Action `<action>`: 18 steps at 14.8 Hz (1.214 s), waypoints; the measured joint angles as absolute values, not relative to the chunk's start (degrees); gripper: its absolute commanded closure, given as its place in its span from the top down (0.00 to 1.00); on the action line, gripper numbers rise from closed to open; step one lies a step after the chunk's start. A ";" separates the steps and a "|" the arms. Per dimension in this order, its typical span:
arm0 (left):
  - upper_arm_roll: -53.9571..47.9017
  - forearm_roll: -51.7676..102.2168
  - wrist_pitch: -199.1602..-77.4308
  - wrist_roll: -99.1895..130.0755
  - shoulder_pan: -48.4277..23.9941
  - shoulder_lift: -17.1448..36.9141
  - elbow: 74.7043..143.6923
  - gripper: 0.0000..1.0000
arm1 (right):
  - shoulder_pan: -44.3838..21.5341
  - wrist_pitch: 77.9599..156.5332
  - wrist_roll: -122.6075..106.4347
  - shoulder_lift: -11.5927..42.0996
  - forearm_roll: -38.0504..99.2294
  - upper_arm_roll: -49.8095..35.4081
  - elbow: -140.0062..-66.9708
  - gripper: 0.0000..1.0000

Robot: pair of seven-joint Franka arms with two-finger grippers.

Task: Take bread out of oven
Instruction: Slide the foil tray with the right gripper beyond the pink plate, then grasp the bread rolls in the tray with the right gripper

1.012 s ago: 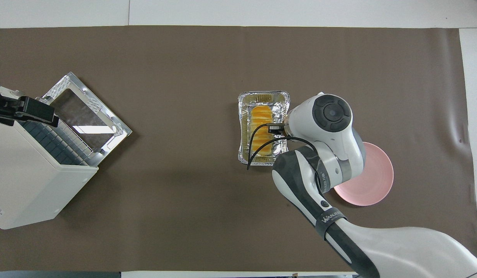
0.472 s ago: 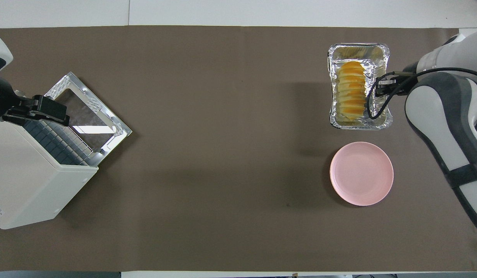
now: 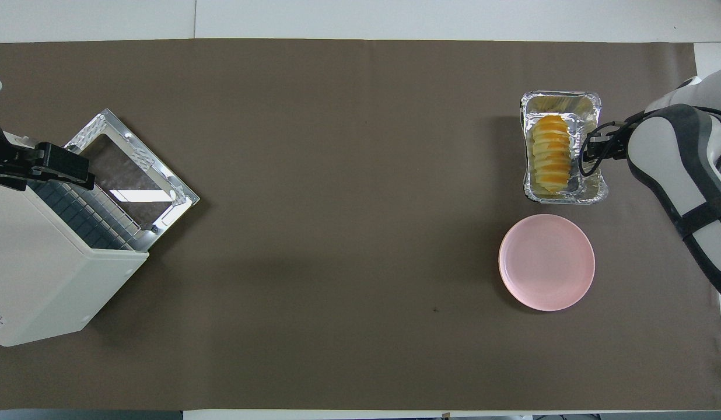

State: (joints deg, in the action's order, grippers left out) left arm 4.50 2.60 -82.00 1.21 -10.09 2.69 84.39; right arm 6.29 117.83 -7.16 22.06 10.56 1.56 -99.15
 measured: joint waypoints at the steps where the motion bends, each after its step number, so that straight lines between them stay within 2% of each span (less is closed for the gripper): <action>1: 4.50 2.60 -82.00 1.22 -10.09 2.68 84.39 1.00 | 6.22 117.83 -7.16 22.60 10.56 1.37 -99.28 0.00; 8: 4.50 2.60 -82.00 1.26 -10.09 2.65 84.39 1.00 | 6.12 121.92 -10.37 22.38 10.56 1.26 -104.17 0.00; 10: 4.50 2.60 -82.00 1.27 -10.09 2.64 84.39 1.00 | 6.12 121.93 -10.48 22.16 10.56 1.25 -104.41 1.00; 18: 4.50 2.60 -82.00 1.29 -10.09 2.64 84.39 1.00 | 3.79 121.16 -10.39 18.88 10.55 1.22 -101.80 1.00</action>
